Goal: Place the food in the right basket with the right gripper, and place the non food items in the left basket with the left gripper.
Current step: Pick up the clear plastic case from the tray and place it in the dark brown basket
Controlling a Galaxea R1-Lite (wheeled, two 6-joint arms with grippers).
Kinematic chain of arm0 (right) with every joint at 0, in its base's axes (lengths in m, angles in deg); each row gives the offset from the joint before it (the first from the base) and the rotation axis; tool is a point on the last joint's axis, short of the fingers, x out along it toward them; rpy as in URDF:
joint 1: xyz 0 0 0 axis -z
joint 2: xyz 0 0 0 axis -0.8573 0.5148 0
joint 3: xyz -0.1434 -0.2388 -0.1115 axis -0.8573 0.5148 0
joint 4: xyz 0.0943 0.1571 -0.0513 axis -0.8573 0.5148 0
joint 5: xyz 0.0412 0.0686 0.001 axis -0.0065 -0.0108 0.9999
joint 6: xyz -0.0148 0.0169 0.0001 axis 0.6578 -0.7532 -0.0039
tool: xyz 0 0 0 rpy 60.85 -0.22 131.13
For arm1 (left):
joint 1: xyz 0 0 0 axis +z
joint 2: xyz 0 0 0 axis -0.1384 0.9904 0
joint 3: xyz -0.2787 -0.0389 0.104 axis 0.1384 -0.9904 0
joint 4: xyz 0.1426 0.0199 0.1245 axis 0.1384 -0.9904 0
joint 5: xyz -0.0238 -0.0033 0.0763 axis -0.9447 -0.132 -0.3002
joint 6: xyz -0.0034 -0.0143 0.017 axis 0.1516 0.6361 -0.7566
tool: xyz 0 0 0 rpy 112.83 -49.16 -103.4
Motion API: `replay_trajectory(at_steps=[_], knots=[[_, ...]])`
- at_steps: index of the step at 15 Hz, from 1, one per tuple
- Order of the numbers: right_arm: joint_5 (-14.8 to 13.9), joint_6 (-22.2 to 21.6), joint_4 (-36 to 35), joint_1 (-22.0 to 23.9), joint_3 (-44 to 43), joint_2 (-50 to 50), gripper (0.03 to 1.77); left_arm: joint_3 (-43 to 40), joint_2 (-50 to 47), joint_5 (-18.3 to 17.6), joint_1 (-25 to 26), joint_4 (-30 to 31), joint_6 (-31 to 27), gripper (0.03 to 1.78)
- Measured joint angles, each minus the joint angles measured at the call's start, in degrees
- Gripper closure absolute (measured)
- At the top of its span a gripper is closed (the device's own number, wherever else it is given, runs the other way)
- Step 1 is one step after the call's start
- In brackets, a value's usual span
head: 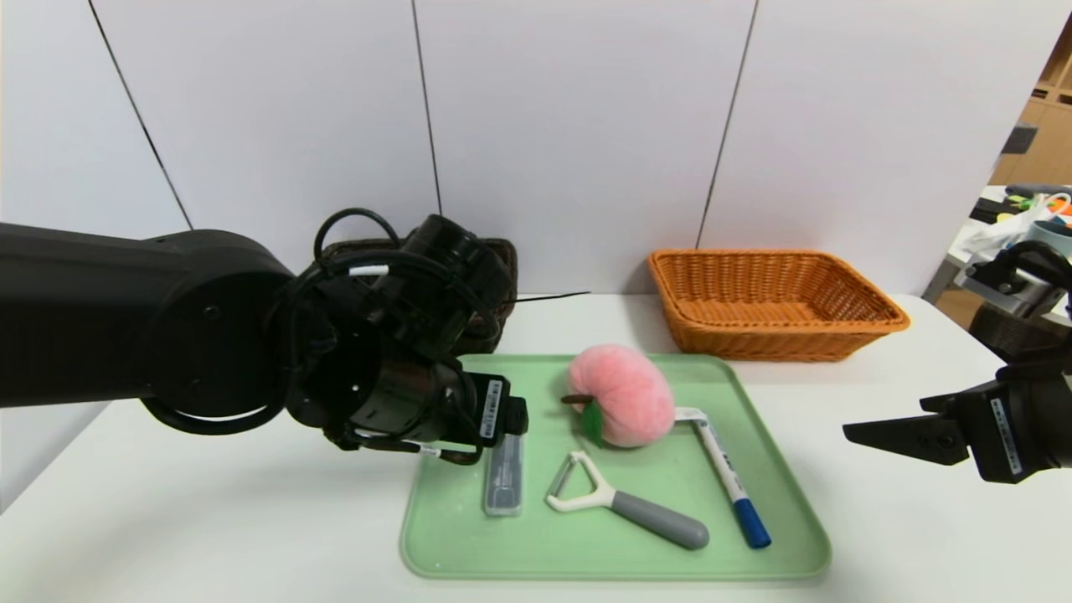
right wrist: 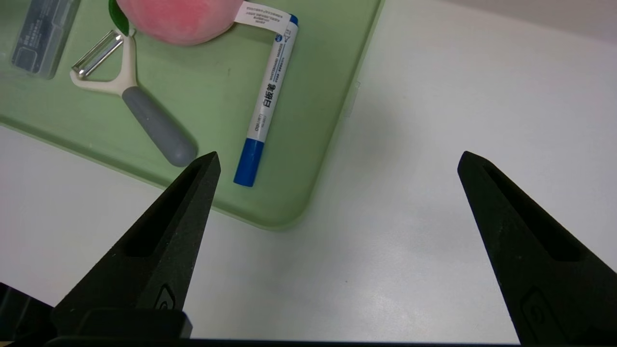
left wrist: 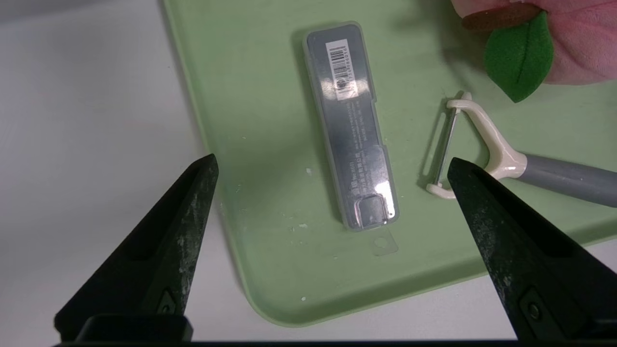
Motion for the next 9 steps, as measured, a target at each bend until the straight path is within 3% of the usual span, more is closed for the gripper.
replay_trajectory(at_steps=[5, 9], knots=[[0.2, 0.06, -0.01, -0.06, 0.06, 0.33, 0.09, 3.56, 4.71, 5.07, -2.18, -0.24, 3.33, 0.12], [0.28, 0.04, 0.07, -0.05, 0.33, 0.38, 0.09, 4.78, 7.91, 6.69, -2.93, -0.29, 4.52, 0.12]])
